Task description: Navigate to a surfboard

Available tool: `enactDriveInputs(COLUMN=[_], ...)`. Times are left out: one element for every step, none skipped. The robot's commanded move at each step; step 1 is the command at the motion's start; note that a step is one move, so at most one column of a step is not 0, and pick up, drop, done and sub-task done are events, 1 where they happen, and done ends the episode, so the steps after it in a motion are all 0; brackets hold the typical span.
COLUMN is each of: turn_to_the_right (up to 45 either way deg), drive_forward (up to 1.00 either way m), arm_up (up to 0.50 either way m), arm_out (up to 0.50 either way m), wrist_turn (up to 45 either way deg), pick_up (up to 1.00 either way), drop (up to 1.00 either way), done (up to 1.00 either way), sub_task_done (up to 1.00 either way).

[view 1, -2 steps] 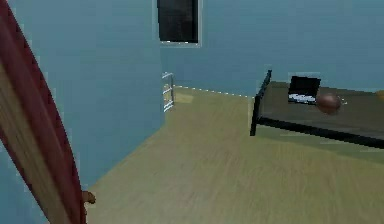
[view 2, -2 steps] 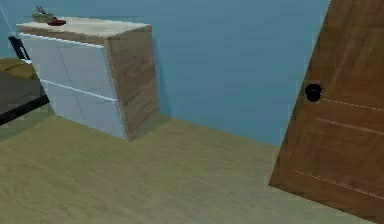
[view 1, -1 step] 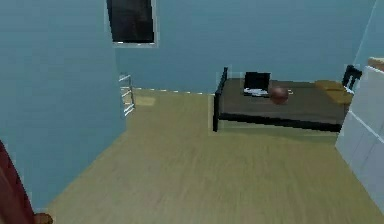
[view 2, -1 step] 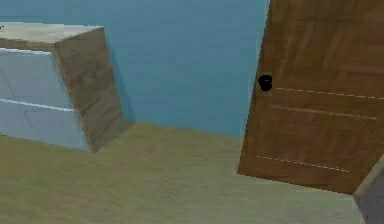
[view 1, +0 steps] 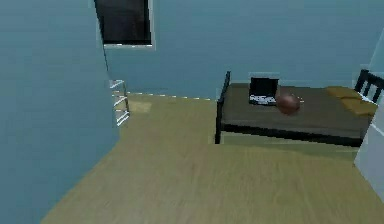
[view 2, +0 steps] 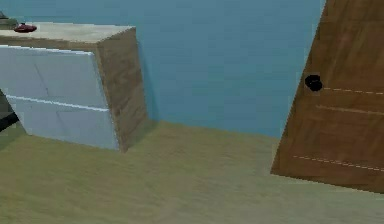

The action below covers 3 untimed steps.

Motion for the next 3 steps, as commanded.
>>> enactDriveInputs(turn_to_the_right=[-45.0, -18.0, 0.0], drive_forward=[0.0, 0.0, 0.0], arm_up=[0.0, 0.0, 0.0], arm_out=[0.0, 0.0, 0.0], wrist_turn=[0.0, 0.0, 0.0], pick_up=[0.0, 0.0, 0.0], drop=[0.0, 0.0, 0.0], done=[0.0, 0.0, 1.0], sub_task_done=[0.0, 0.0, 0.0])
